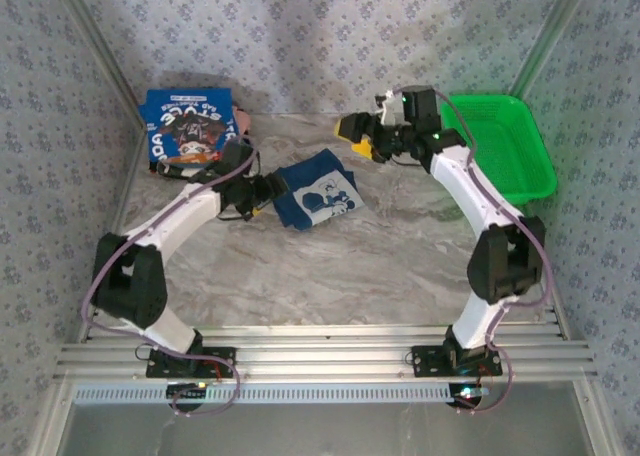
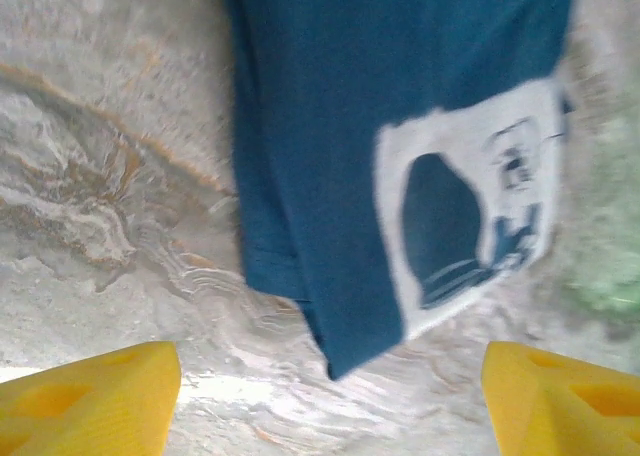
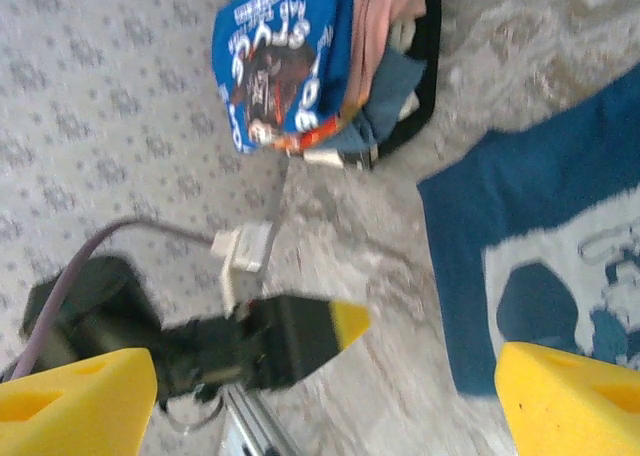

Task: Fold and stack the t-shirts

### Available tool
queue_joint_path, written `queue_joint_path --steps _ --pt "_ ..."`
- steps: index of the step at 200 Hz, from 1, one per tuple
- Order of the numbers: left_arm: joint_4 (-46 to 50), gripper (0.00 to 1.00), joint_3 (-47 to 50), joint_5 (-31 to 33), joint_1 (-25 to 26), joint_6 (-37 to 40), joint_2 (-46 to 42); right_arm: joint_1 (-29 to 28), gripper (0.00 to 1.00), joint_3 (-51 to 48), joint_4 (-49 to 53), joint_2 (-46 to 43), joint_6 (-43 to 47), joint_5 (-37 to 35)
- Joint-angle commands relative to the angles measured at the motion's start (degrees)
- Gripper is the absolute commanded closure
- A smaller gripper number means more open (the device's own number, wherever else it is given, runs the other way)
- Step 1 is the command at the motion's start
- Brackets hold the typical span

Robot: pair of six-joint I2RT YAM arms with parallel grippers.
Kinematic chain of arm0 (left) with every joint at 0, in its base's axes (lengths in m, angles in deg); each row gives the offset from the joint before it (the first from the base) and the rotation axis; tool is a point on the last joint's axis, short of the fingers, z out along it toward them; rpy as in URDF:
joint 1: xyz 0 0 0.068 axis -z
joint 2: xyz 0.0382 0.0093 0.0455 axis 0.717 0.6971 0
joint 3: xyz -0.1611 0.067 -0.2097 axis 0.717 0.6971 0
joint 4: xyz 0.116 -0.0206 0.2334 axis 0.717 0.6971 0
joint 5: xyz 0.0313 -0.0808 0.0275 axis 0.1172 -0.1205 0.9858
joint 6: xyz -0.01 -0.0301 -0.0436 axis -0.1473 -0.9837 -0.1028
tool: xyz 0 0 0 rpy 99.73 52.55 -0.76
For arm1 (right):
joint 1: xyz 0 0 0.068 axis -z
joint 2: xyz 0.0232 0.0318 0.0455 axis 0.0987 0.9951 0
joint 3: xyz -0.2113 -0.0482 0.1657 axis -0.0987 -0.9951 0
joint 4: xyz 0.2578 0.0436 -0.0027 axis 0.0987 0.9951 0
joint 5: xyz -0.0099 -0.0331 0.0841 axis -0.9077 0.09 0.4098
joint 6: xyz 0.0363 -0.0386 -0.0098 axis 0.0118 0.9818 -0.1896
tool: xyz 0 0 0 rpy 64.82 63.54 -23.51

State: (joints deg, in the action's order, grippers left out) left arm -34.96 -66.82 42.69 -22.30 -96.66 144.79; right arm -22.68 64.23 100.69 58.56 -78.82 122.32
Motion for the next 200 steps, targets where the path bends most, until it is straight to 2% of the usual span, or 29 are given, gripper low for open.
queue_joint_path --steps 1,49,92,137,151,174,200 --pt "-0.11 0.21 -1.64 6.16 2.32 -1.77 3.2 -1.65 0.09 -7.55 4.6 -3.73 4.67 -0.5" --pt "-0.95 0.22 -7.8 9.16 4.8 -3.68 13.97 -3.01 0.08 -18.97 5.55 -15.04 4.6 0.42" --pt "-3.27 0.23 -14.15 9.01 5.47 -5.29 22.2 -2.32 0.08 -22.57 8.55 -22.11 5.42 2.0" --pt "1.17 0.31 -22.22 8.13 6.53 -4.97 31.69 0.42 0.07 -24.03 10.93 -25.38 5.92 4.62" --pt "2.76 0.38 -24.49 8.19 6.9 -3.89 33.73 1.52 0.07 -24.18 11.56 -26.26 6.11 5.37" --pt "7.4 0.65 -28.65 9.46 7.7 -0.89 36.4 3.11 0.07 -24.16 12.68 -27.41 6.53 6.27" --pt "11.04 0.86 -30.84 11.59 8.0 3.0 37.17 5.0 0.07 -24.29 13.38 -28.15 7.05 7.64"
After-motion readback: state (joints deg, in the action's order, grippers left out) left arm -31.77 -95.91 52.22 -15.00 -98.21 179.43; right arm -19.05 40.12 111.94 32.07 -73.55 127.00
